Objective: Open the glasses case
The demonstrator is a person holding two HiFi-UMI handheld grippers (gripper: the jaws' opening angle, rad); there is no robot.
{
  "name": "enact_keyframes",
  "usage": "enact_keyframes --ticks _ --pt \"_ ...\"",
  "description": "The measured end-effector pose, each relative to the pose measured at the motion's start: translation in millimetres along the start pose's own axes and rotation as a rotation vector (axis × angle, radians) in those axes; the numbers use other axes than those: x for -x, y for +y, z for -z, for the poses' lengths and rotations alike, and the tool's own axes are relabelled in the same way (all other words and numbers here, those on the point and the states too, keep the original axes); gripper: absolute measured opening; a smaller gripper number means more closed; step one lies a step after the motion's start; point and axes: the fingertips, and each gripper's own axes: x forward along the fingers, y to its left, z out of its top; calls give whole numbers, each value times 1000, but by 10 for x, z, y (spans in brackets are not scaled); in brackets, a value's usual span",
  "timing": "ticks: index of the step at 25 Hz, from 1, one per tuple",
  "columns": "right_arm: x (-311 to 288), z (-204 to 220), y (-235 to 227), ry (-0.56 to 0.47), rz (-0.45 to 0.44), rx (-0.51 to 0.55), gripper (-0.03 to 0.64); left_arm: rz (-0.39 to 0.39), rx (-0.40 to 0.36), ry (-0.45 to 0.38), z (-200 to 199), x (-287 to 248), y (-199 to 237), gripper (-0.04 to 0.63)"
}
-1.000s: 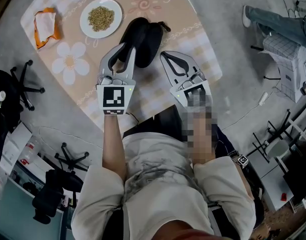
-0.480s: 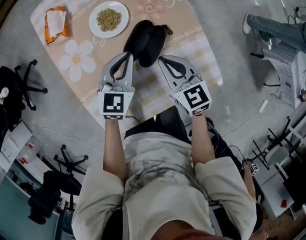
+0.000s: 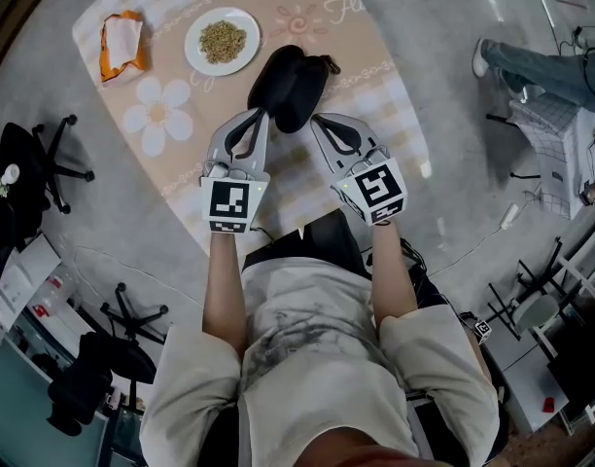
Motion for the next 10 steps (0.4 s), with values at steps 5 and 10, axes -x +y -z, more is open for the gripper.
enact_keyframes --ticks 5,10 --pt "-4 -11 -22 12 5 5 14 1 2 -2 -15 -2 0 3" --pt "15 0 -18 24 9 3 14 10 6 5 2 1 -37 3"
